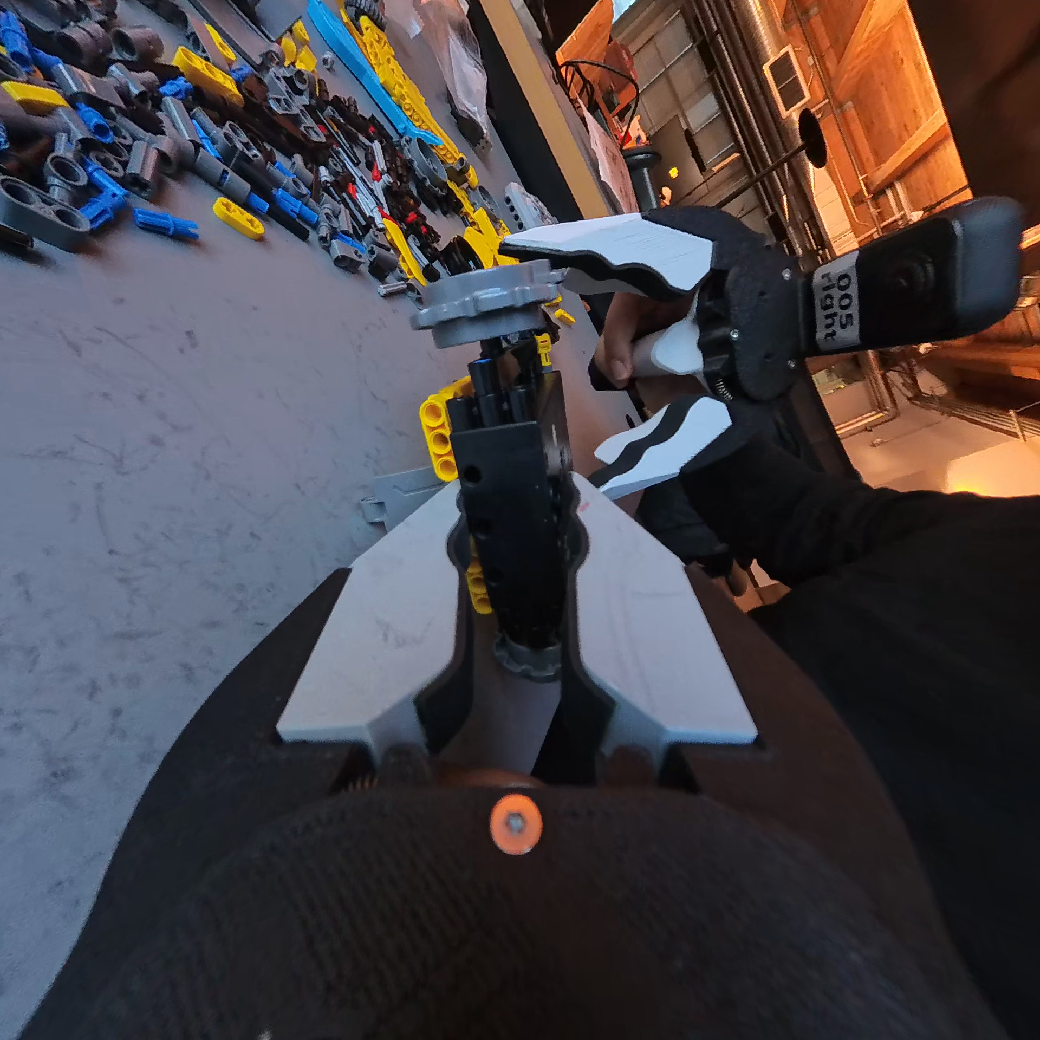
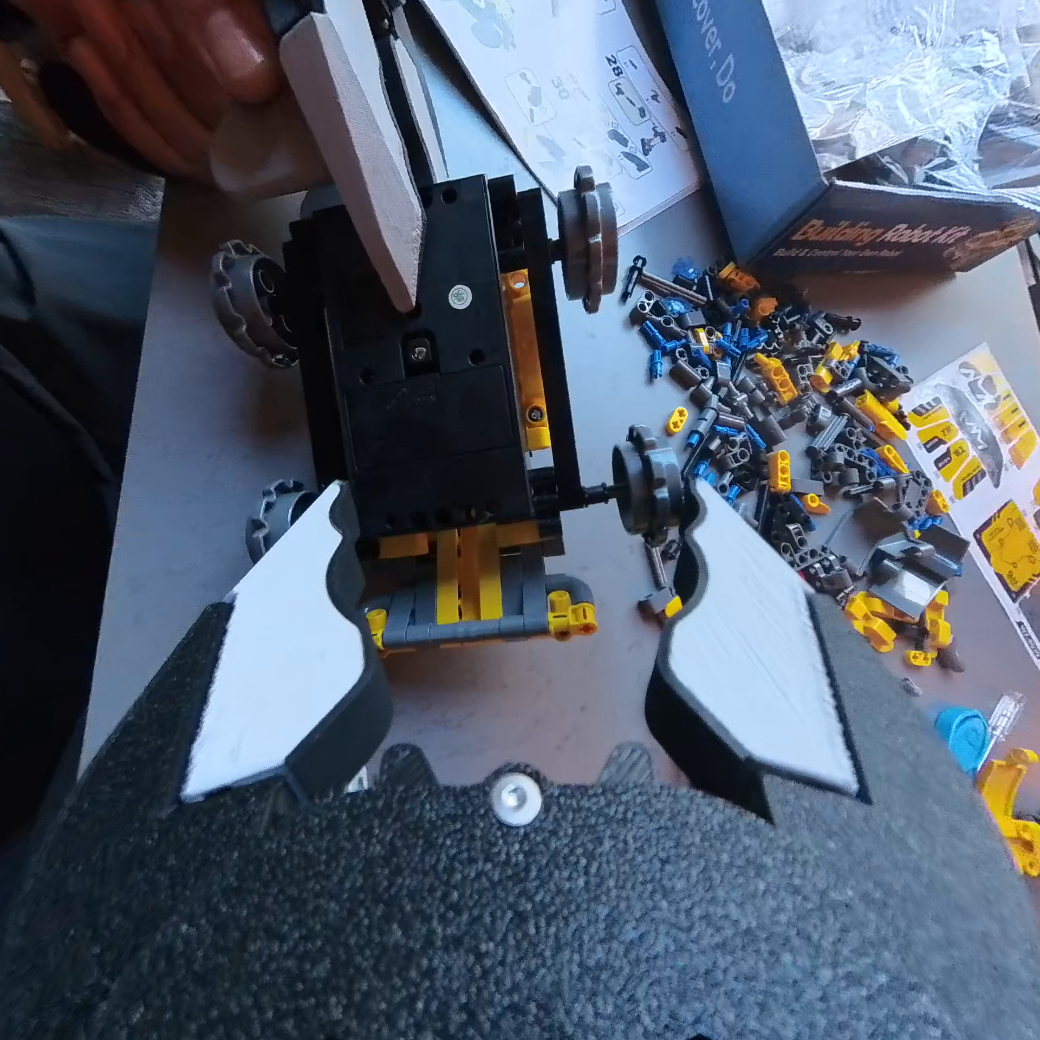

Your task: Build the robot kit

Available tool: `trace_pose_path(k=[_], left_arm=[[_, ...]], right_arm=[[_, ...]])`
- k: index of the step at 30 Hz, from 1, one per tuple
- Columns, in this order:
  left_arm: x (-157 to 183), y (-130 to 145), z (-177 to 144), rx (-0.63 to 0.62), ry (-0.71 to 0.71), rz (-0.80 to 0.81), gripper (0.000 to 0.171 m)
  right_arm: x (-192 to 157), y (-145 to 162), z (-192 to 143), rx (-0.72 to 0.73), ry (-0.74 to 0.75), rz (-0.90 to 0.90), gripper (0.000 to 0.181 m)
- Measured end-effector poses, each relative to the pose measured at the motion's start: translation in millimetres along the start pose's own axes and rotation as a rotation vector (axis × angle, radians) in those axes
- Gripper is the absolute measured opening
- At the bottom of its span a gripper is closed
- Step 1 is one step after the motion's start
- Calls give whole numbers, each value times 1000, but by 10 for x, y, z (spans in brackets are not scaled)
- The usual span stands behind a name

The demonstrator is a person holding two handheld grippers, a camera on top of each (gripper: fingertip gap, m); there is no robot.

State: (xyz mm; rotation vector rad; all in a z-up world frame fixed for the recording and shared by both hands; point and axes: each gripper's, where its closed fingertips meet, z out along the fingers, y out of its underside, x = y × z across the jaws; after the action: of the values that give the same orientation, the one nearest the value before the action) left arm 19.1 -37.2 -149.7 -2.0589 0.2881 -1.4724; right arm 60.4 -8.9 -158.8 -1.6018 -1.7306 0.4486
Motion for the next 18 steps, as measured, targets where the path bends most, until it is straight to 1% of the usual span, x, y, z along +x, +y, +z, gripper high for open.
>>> trace_pose_path(k=[3, 5, 6, 7, 9, 11, 13, 15, 16, 18], left_arm=[[0, -24, 8, 8, 6, -2, 28], [19, -28, 19, -3, 38, -27, 28], [7, -44, 14, 5, 38, -39, 27], [-5, -55, 14, 14, 24, -32, 27], [-6, -53, 10, 12, 27, -36, 27], [15, -57, 12, 3, 42, -20, 27], [16, -64, 13, -17, 48, 0, 27], [-15, -99, 9, -9, 50, -29, 27], [-26, -115, 3, 0, 49, -41, 26], [-17, -103, -2, -4, 54, -32, 26]], right_arm=[[-1, -8, -2, 18, -11, -14, 111], [-76, -43, 5, 29, -59, -27, 107], [-137, -64, 20, 31, -91, -28, 105], [-141, -74, 27, 29, -90, -34, 104], [-66, -87, 18, 26, -35, -66, 107], [-67, -79, 25, 26, -42, -39, 109], [-72, -84, -3, 57, -39, -22, 111], [-62, -85, -41, 83, -25, -2, 108], [-56, -64, -44, 79, -17, 18, 110], [-68, -35, -42, 72, -8, 75, 122]])
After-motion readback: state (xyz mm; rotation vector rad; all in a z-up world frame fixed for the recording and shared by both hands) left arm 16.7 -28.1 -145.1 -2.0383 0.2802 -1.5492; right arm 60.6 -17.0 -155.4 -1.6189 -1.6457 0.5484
